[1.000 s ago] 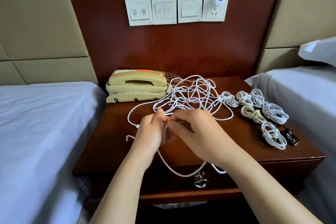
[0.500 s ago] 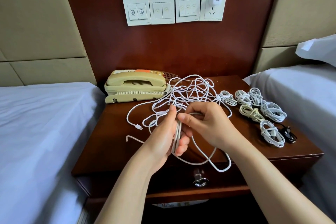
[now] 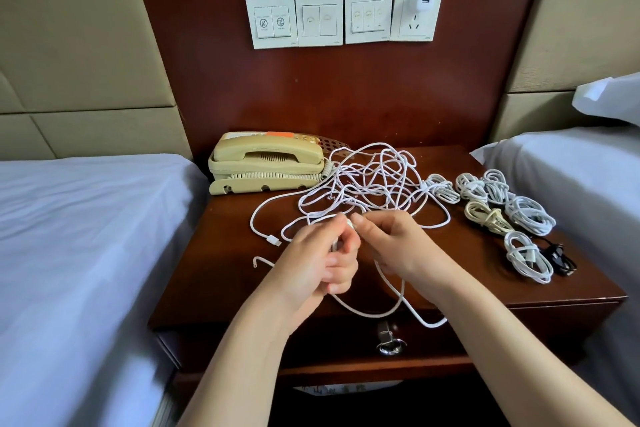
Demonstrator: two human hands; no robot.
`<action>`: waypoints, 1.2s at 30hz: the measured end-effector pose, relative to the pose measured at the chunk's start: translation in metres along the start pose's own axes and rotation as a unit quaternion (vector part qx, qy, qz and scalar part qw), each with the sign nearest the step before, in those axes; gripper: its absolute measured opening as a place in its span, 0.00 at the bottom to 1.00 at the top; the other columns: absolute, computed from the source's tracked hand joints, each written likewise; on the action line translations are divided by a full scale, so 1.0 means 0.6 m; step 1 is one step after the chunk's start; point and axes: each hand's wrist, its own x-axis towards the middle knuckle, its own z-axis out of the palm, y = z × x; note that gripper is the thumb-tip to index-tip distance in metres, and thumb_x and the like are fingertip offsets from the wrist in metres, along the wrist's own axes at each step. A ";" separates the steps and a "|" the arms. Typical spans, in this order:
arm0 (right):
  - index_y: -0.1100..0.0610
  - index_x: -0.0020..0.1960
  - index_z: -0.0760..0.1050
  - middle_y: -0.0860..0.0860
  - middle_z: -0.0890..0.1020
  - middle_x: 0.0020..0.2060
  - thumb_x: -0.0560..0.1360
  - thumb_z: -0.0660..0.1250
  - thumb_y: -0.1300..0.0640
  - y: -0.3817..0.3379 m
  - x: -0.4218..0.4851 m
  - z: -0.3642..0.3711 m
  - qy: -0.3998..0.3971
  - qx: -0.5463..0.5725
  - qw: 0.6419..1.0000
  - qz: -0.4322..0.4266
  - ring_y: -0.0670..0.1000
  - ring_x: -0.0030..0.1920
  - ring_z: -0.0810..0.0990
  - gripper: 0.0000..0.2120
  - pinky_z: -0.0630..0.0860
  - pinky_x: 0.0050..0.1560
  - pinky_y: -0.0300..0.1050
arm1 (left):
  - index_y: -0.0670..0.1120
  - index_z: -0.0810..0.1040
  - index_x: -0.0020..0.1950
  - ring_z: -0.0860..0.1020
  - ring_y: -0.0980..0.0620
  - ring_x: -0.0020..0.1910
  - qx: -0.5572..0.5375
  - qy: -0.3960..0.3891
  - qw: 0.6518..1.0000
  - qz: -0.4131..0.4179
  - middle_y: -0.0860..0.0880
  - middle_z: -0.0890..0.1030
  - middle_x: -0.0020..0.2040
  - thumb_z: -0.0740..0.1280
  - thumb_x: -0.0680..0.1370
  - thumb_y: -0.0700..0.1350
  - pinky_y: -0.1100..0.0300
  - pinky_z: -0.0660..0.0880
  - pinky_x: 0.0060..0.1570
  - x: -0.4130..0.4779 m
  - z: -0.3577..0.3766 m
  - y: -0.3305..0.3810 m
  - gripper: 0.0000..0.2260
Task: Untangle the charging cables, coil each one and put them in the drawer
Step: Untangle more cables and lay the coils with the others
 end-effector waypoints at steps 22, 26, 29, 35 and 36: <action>0.60 0.41 0.79 0.50 0.74 0.28 0.79 0.62 0.55 -0.053 -0.041 0.031 -0.136 -0.297 0.941 -0.090 0.49 0.30 0.70 0.13 0.68 0.35 0.45 | 0.40 0.72 0.36 0.74 0.55 0.20 0.076 0.297 0.944 0.124 0.49 0.74 0.23 0.51 0.84 0.45 0.65 0.70 0.22 0.031 -0.017 -0.009 0.20; 0.56 0.40 0.78 0.46 0.72 0.27 0.78 0.63 0.55 -0.055 -0.040 0.024 -0.094 -0.306 0.942 -0.101 0.46 0.29 0.69 0.10 0.65 0.33 0.43 | 0.38 0.74 0.38 0.73 0.61 0.20 0.195 0.284 0.933 0.100 0.47 0.76 0.27 0.51 0.83 0.44 0.71 0.67 0.21 0.030 -0.008 -0.013 0.20; 0.54 0.40 0.78 0.49 0.78 0.32 0.78 0.63 0.52 -0.050 -0.034 0.018 -0.040 -0.316 0.941 -0.117 0.50 0.33 0.73 0.11 0.68 0.35 0.46 | 0.42 0.74 0.33 0.73 0.59 0.20 0.246 0.255 0.932 0.069 0.52 0.75 0.22 0.52 0.83 0.45 0.72 0.66 0.22 0.035 -0.012 -0.018 0.22; 0.50 0.33 0.70 0.43 0.76 0.27 0.77 0.64 0.51 -0.039 -0.026 0.006 0.029 -0.309 0.939 -0.145 0.45 0.32 0.74 0.14 0.71 0.37 0.46 | 0.40 0.72 0.27 0.73 0.50 0.19 0.184 0.147 0.972 -0.020 0.45 0.73 0.21 0.47 0.83 0.54 0.63 0.69 0.22 0.031 -0.002 -0.018 0.31; 0.48 0.34 0.69 0.42 0.74 0.27 0.76 0.65 0.50 -0.039 -0.026 0.004 0.033 -0.310 0.939 -0.144 0.45 0.32 0.73 0.13 0.70 0.37 0.45 | 0.41 0.72 0.26 0.72 0.50 0.19 0.177 0.126 0.975 -0.036 0.45 0.72 0.21 0.46 0.82 0.56 0.63 0.68 0.22 0.029 0.000 -0.019 0.33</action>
